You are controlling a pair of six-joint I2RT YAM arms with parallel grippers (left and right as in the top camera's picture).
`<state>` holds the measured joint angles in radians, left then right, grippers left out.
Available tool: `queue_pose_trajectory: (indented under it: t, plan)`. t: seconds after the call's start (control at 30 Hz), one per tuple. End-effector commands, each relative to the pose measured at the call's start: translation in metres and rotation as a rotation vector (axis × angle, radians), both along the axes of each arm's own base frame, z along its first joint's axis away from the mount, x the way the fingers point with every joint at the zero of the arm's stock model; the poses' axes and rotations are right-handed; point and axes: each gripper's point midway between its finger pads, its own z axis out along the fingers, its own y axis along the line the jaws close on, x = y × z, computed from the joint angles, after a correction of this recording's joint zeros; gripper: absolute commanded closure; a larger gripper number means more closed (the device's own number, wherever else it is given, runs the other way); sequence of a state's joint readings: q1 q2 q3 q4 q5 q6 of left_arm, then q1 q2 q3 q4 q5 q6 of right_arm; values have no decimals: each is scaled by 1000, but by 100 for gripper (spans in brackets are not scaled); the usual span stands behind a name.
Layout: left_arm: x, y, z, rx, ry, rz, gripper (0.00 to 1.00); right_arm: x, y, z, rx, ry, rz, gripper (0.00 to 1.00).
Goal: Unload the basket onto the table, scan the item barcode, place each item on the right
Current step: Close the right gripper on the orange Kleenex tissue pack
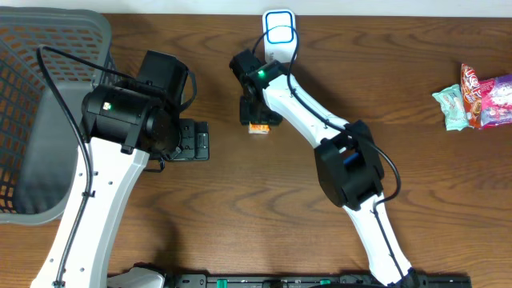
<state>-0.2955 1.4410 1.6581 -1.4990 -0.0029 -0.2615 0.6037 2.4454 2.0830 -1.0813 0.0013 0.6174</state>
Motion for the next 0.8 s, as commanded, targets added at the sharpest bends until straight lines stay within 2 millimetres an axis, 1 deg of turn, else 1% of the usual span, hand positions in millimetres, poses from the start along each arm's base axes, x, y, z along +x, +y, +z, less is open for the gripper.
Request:
queue_pose_trajectory:
  t: [0.0,0.07,0.23,0.33,0.43,0.5,0.57,0.63,0.7,0.77]
  plan:
    - [0,2,-2,8,7,7,2,-9,-22,-14,-121,29,-22,57]
    - [0,2,-2,8,7,7,2,-17,-35,-10,-167,60,-27,58]
    - [0,2,-2,8,7,7,2,-34,-66,7,-270,126,-38,56]
    - [0,2,-2,8,7,7,2,-42,-78,18,-299,158,-43,53]
    - [0,2,-2,8,7,7,2,-45,-86,30,-329,153,-38,47]
    - [0,2,-2,8,7,7,2,-43,-90,37,-346,134,-35,40]
    - [0,2,-2,8,8,7,2,-43,-89,42,-342,125,-7,34]
    - [0,2,-2,8,7,7,2,-42,-89,43,-341,125,18,31]
    - [0,2,-2,8,7,7,2,-44,-87,43,-330,136,55,32]
    - [0,2,-2,8,7,7,2,-47,-83,42,-305,158,99,39]
